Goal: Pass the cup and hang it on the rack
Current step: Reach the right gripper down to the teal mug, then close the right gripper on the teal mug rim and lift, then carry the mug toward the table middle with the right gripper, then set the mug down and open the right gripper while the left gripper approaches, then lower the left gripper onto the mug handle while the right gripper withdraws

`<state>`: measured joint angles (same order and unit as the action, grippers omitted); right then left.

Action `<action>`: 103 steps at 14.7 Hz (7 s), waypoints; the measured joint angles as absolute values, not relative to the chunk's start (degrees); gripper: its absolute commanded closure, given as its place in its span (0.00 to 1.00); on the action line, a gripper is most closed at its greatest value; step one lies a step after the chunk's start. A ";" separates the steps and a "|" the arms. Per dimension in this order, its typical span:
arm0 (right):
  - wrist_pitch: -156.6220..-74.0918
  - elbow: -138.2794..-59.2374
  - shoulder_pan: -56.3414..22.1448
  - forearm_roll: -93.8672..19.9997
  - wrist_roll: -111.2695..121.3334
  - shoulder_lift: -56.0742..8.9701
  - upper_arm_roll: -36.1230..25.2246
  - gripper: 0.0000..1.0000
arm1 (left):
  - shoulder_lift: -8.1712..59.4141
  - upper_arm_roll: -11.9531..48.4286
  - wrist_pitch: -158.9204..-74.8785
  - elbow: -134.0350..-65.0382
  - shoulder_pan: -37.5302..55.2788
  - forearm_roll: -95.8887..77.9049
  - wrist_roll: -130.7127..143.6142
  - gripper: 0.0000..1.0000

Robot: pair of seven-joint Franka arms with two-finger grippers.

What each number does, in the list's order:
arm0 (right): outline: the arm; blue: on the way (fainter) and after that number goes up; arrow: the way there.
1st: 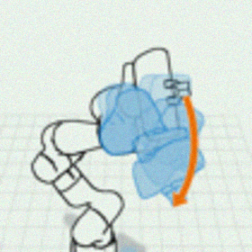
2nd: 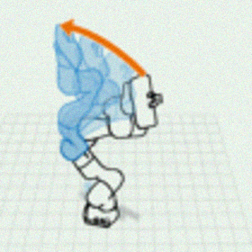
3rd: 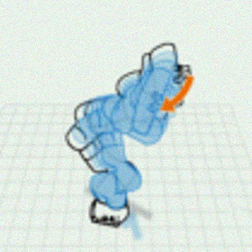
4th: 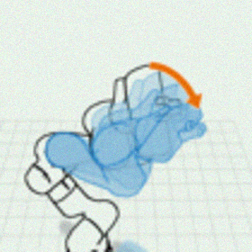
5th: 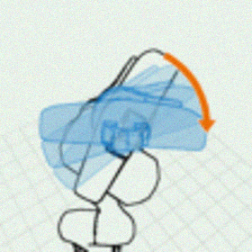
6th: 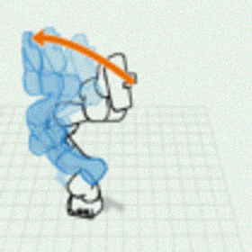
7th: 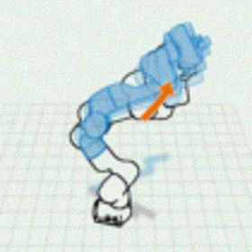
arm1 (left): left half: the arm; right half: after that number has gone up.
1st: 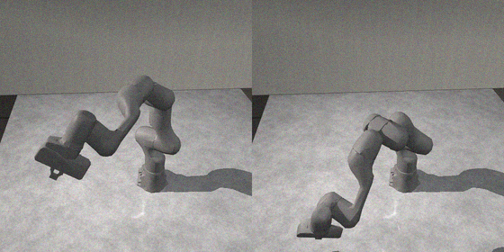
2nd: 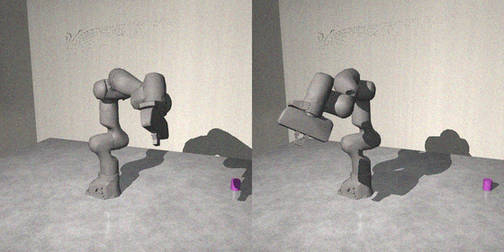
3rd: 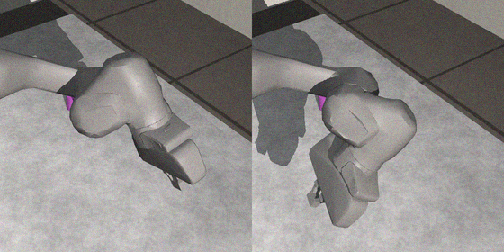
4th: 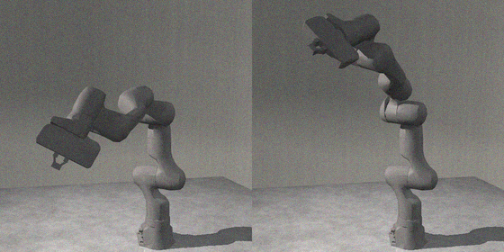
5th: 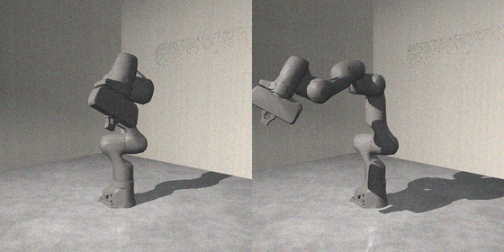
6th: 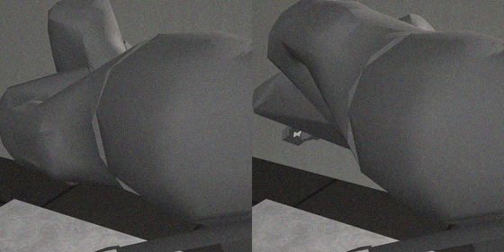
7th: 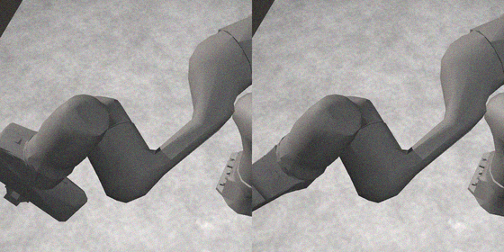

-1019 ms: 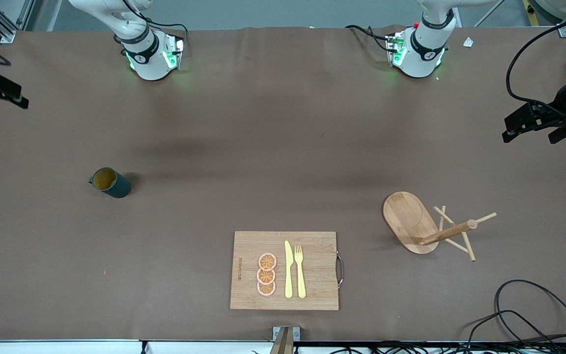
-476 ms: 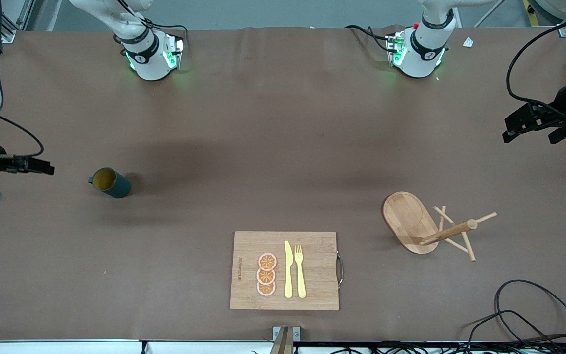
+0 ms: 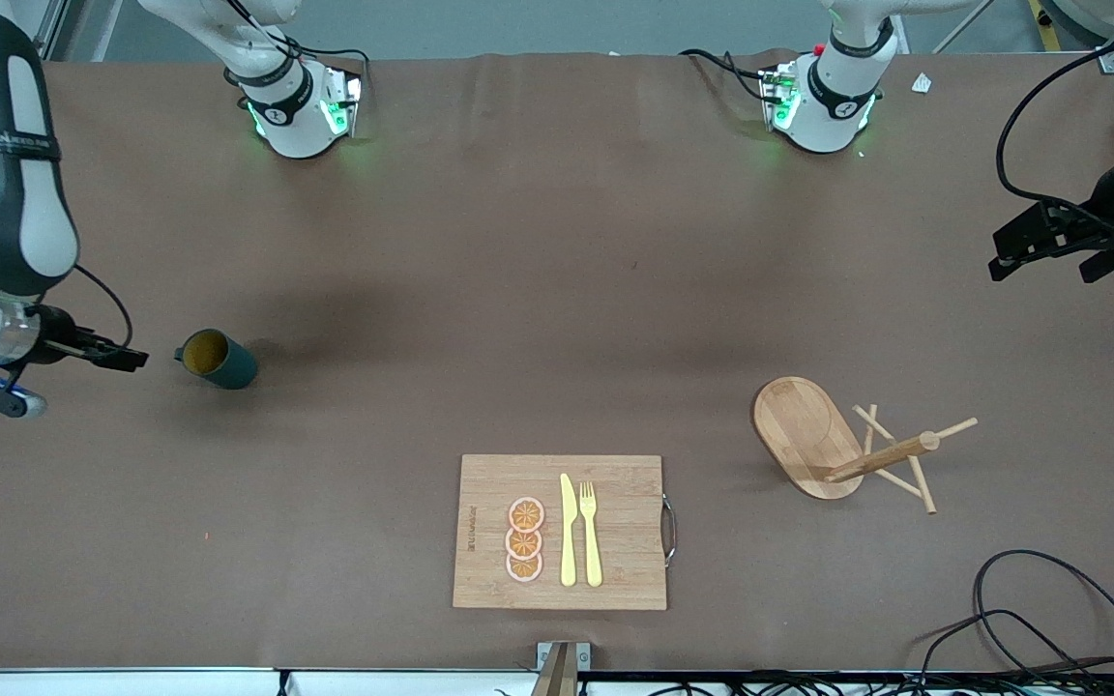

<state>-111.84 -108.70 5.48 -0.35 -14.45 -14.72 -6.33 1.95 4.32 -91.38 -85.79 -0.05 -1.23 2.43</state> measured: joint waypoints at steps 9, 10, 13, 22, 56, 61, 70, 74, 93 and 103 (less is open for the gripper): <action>-127.63 -122.08 5.47 -0.35 -16.28 -13.60 -5.82 0.00 | 1.96 4.32 -91.38 -85.78 -0.05 -1.23 2.43 0.00; -128.97 -123.41 5.47 -0.35 -16.29 -13.59 -5.78 0.00 | 1.96 4.32 -91.38 -85.78 -0.05 -1.23 2.43 0.00; -132.99 -126.76 5.47 -0.35 -16.30 -13.59 -5.75 0.19 | 1.96 4.32 -91.38 -85.78 -0.05 -1.23 2.43 0.00; -134.07 -129.02 5.38 -3.43 -16.62 -13.63 -5.58 1.00 | 1.96 4.31 -91.38 -85.78 -0.06 -1.23 2.43 0.00; -139.42 -101.23 -52.70 -13.73 -122.77 -30.75 -4.41 1.00 | 2.23 4.13 -91.38 -85.73 -0.09 -1.23 2.42 0.00; -142.83 -101.09 -54.01 -13.91 -126.90 -32.92 -4.42 1.00 | 3.10 4.11 -91.38 -85.72 -0.10 -1.23 2.39 0.00; -142.94 -100.94 -54.48 -13.94 -129.06 -33.05 -4.55 0.74 | 3.75 4.21 -91.38 -85.38 0.01 -1.23 2.78 0.00; -142.97 -100.90 -55.28 -13.90 -128.45 -33.18 -4.59 0.00 | 3.97 4.70 -91.35 -85.38 0.35 -1.23 7.99 0.00; -103.27 -96.67 -26.88 -9.15 -51.26 -13.24 -7.38 0.00 | 7.25 18.59 -91.27 -85.41 12.69 8.65 60.68 0.00; -94.94 -93.39 -5.82 -3.74 -3.34 -9.07 -7.30 0.00 | 26.99 18.73 -91.94 -82.59 41.34 31.48 101.46 0.00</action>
<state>-94.94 -93.39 -5.82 -3.74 -3.34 -9.07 -7.30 26.99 18.73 -91.94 -82.59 41.34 31.48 101.46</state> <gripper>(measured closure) 0.000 0.000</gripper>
